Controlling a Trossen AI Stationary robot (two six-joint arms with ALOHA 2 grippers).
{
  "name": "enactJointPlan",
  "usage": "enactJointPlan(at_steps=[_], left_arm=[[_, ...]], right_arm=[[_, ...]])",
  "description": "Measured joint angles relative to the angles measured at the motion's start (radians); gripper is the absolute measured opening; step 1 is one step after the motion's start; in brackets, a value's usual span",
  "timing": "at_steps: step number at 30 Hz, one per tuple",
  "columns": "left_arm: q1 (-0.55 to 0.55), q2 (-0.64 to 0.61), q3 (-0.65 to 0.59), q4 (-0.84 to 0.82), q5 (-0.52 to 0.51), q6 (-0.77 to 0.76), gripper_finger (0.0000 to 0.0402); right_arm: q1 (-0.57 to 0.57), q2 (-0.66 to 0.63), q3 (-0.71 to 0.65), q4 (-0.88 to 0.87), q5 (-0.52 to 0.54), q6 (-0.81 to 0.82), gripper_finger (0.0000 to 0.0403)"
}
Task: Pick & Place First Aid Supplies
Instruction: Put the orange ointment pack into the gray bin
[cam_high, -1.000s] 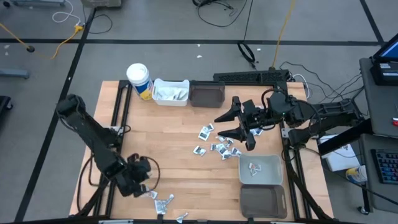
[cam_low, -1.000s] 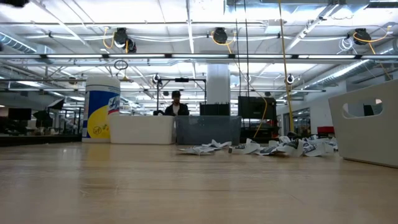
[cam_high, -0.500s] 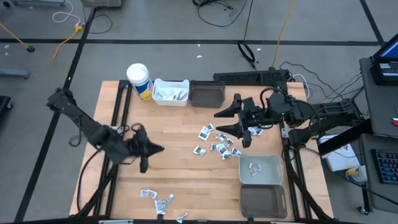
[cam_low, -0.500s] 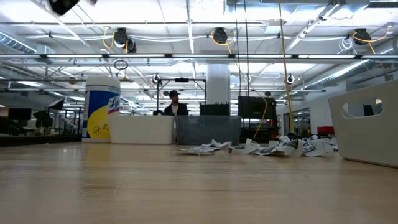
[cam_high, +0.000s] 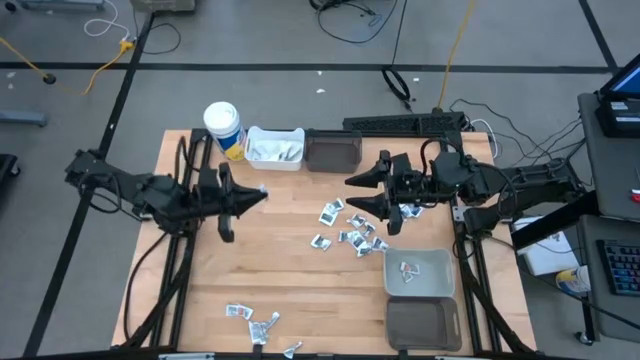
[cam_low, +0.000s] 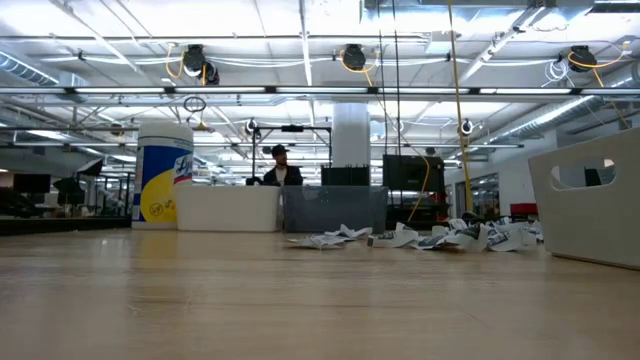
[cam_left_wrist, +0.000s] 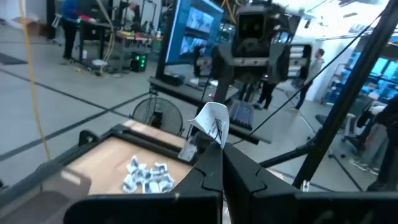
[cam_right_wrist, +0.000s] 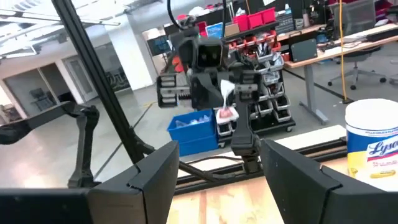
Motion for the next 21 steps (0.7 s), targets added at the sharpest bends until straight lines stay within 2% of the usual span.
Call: enactJointPlan(at_steps=[5,9,21], left_arm=[[0.057,0.091,0.141,-0.088,0.054,0.033,0.0],[0.099,0.201,0.266,-0.156,0.128,0.024,0.0],[0.156,0.488,0.58,-0.16,0.22,0.095,0.0]], right_arm=[[0.0,0.0,0.0,0.012,0.045,0.008,0.0224],[-0.003,0.03,0.0,0.095,0.049,0.008,0.0224],[-0.009,0.092,0.0,0.14,0.015,0.004,0.0224]])
